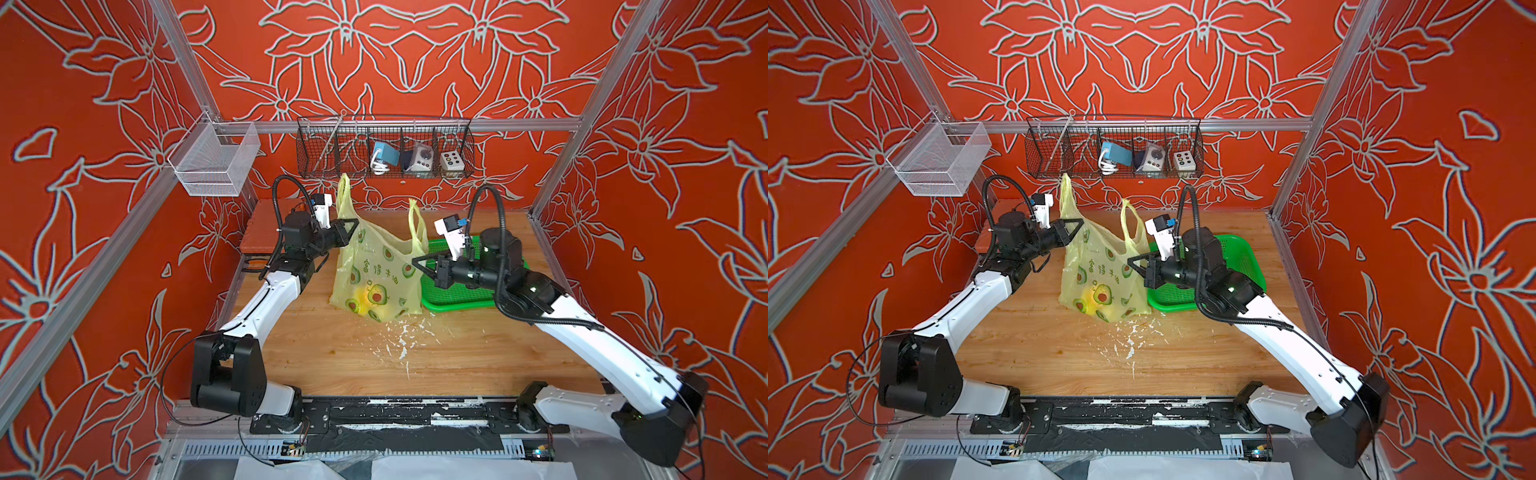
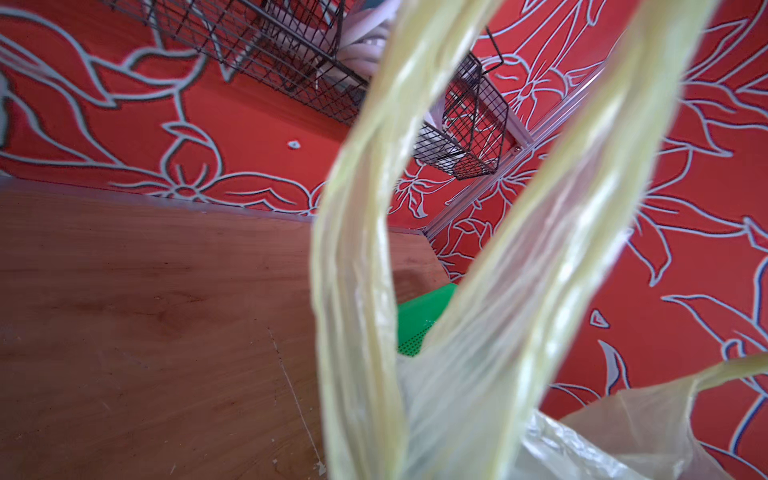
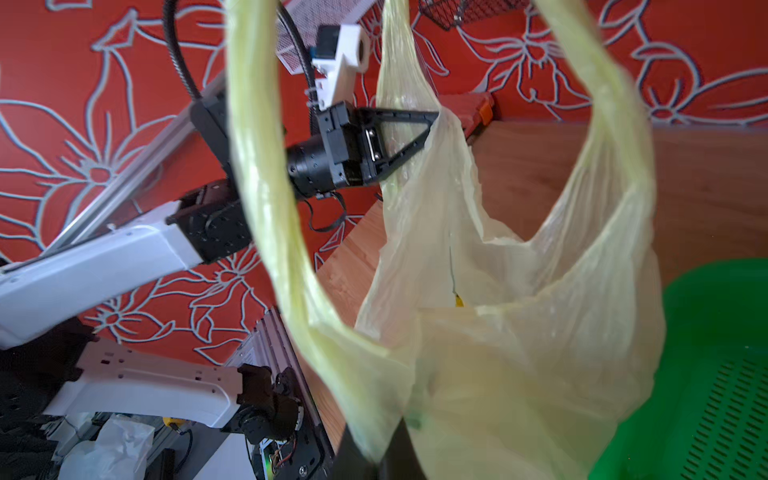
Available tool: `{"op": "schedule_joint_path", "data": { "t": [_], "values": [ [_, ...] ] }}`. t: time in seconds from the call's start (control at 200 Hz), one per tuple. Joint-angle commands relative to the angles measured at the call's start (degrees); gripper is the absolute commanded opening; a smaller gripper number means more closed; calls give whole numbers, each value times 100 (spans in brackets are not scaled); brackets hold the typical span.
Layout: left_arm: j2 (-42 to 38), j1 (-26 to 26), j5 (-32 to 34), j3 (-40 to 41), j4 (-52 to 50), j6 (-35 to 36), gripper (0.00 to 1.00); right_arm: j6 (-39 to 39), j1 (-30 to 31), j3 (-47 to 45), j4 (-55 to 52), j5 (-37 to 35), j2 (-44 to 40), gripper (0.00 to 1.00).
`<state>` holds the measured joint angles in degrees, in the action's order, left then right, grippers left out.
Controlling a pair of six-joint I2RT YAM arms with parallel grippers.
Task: Place the pears into plastic bags & tie knots
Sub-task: Adjust the plastic bag at the center of the board.
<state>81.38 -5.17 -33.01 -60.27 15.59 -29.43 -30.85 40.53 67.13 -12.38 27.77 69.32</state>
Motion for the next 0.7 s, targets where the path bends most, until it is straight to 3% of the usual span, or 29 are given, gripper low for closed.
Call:
{"op": "schedule_joint_path", "data": {
  "t": [0.0,0.045,0.105,0.145,0.21,0.27,0.35,0.45,0.696],
  "values": [
    [-144,34,-50,51,71,173,0,71,42,-175,323,-257,266,0],
    [-242,34,-88,217,184,167,0,268,45,-155,401,-253,390,0],
    [-360,34,-100,437,316,104,0,527,34,-78,380,-148,506,40],
    [-413,34,-98,549,336,87,0,738,25,-37,316,-151,443,58],
    [-480,36,-117,666,348,87,0,1063,4,-53,150,-407,183,77],
    [-524,38,-119,730,367,83,0,1404,-89,-147,76,-536,-147,86],
    [-536,34,-134,754,387,61,0,1859,-268,-324,-53,-764,-535,96],
    [-527,34,-200,745,424,45,0,2337,-533,-590,-122,-776,-830,98],
    [-516,34,-284,655,344,76,0,2466,-759,-868,-20,559,-1060,98]
  ]
}}
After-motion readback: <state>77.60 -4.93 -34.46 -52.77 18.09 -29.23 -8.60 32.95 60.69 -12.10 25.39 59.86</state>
